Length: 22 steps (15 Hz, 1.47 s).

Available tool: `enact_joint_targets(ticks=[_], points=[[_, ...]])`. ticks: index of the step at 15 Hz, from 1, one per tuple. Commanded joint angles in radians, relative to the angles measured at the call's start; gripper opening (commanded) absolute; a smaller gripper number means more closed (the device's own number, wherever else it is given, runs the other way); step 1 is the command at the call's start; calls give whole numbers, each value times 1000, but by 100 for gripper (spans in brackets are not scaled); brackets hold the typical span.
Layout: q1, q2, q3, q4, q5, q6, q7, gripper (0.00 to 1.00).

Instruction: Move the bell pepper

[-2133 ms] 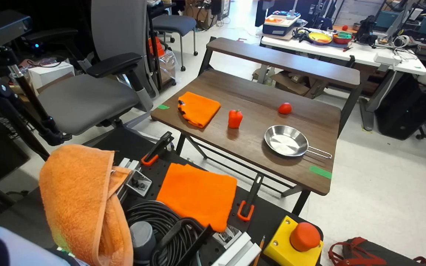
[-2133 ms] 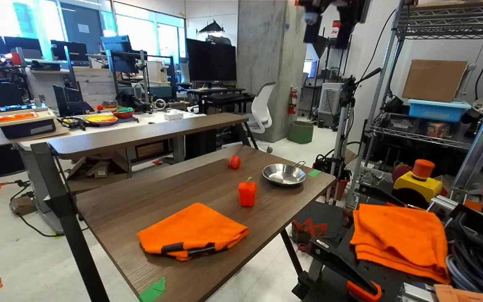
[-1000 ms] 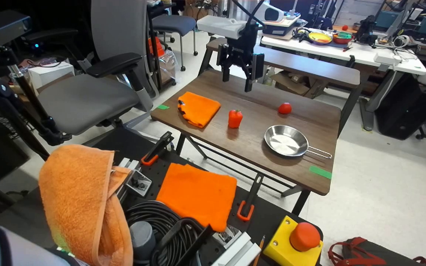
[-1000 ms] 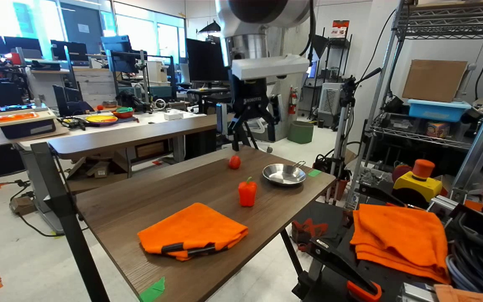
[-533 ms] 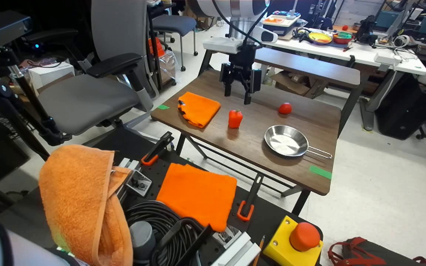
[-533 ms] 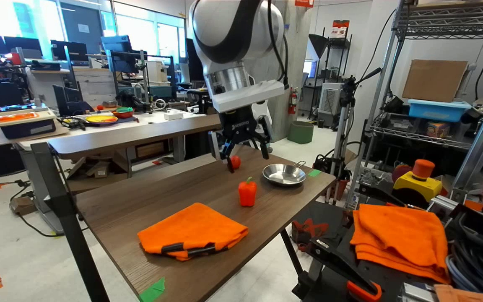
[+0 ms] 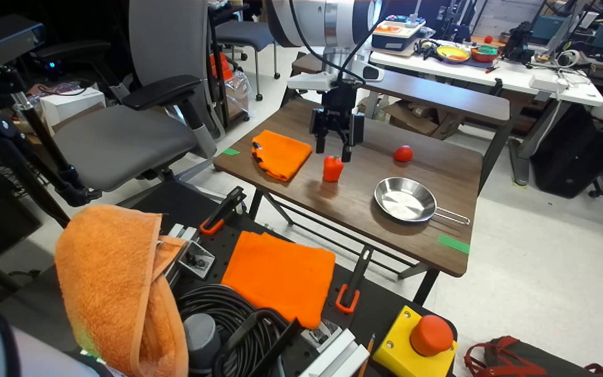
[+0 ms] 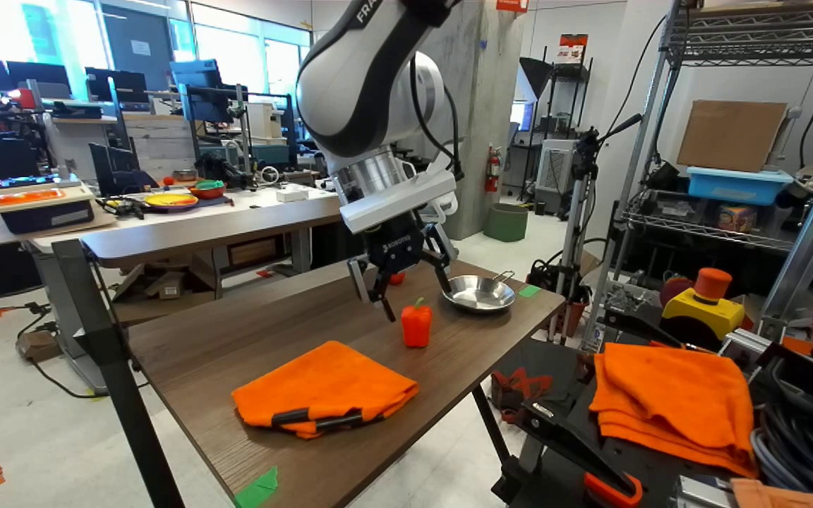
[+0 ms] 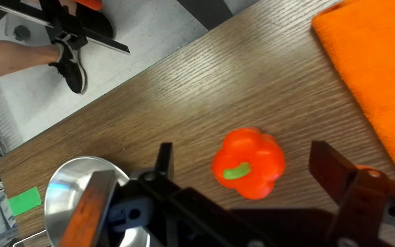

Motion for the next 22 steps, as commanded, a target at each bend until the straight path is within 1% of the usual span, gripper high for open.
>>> enact_joint_targets(ticks=[1, 4, 5, 6, 7, 8, 10, 11, 12, 13, 16, 18, 22], points=[[23, 77, -23, 109, 3, -74, 31, 100], [25, 118, -28, 156, 4, -98, 45, 100], [25, 133, -29, 175, 6, -109, 54, 75], [25, 146, -31, 192, 7, -125, 61, 72], [25, 159, -31, 207, 9, -139, 69, 66], [24, 168, -30, 223, 11, -155, 77, 56], [18, 181, -26, 252, 19, -186, 85, 40], [14, 180, -23, 266, 23, -209, 85, 34], [8, 167, -17, 275, 32, -224, 80, 30], [-2, 145, -11, 279, 43, -230, 73, 27], [-22, 106, -6, 333, 89, -228, 77, 27], [-38, 121, -9, 431, 119, -263, 92, 27], [-72, 205, -13, 655, 169, -359, 150, 27]])
